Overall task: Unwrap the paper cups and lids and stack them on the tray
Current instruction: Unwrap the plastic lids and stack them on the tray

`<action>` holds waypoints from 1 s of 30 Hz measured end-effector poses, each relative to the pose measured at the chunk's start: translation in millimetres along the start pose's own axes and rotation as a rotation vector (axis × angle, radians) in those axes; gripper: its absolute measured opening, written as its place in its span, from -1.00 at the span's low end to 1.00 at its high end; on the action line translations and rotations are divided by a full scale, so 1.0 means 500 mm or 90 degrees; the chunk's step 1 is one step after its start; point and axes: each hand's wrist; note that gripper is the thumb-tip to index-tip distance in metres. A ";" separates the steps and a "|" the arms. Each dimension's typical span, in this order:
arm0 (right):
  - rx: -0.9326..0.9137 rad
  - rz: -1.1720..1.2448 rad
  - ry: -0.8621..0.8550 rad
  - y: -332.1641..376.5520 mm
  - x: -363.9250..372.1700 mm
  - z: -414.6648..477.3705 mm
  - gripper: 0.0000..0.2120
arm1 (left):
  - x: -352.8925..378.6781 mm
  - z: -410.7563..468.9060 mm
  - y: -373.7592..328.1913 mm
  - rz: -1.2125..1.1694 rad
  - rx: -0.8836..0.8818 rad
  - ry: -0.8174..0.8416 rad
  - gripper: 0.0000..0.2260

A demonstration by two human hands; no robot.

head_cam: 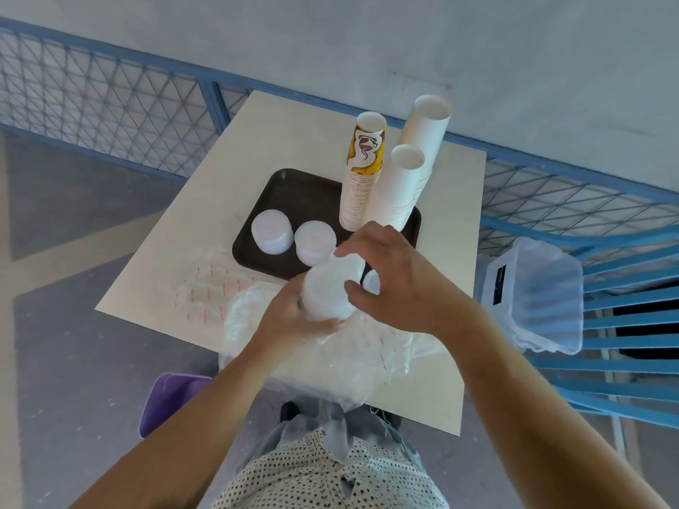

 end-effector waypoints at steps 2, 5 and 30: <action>0.011 -0.075 0.108 0.030 -0.001 0.011 -0.50 | -0.005 -0.006 -0.011 -0.004 0.007 0.019 -0.42; 0.023 -0.147 0.175 0.054 0.005 0.020 -0.36 | -0.015 -0.010 -0.018 -0.010 0.036 0.047 -0.45; 0.240 -0.066 0.221 0.117 0.002 0.028 -0.49 | -0.043 -0.040 -0.025 -0.079 0.153 0.036 -0.43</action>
Point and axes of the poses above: each hand's wrist, its own z-axis towards the middle knuckle, its own x-axis out of the palm, y = z × x, and after that the axes turned 2 degrees about -y, right-handed
